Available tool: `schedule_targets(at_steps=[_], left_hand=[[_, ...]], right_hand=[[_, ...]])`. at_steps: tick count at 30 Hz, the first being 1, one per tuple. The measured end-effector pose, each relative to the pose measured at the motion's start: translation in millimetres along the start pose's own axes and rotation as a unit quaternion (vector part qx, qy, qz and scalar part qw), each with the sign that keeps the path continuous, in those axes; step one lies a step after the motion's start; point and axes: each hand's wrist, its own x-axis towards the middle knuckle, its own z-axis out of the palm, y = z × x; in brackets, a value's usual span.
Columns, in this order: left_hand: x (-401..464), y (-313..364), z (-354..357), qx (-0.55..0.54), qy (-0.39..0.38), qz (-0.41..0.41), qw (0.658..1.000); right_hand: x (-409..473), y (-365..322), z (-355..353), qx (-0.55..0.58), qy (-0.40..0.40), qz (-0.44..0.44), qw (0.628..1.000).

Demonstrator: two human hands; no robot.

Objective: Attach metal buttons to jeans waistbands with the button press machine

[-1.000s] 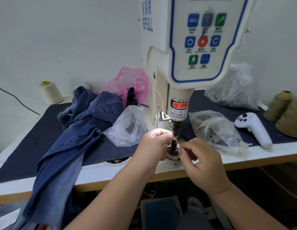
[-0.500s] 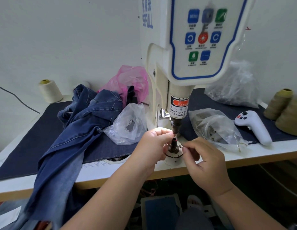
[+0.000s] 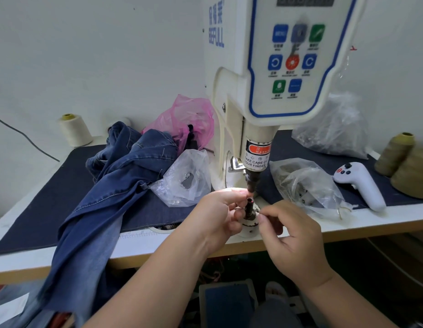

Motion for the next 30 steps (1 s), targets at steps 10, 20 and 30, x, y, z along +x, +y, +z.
schedule_targets(at_steps=[10,20,30], left_hand=[[1,1,1,-0.007,0.0,-0.008,1.0],[-3,1,1,-0.011,-0.001,-0.015,1.0],[0,14,-22,0.091,0.019,0.027,0.995]], right_hand=[[-4,0,-5,-0.003,-0.019,0.004,1.0],[-5,-2,-7,-0.001,-0.025,0.008,1.0],[-4,-11,2,0.021,-0.028,0.012,0.999]])
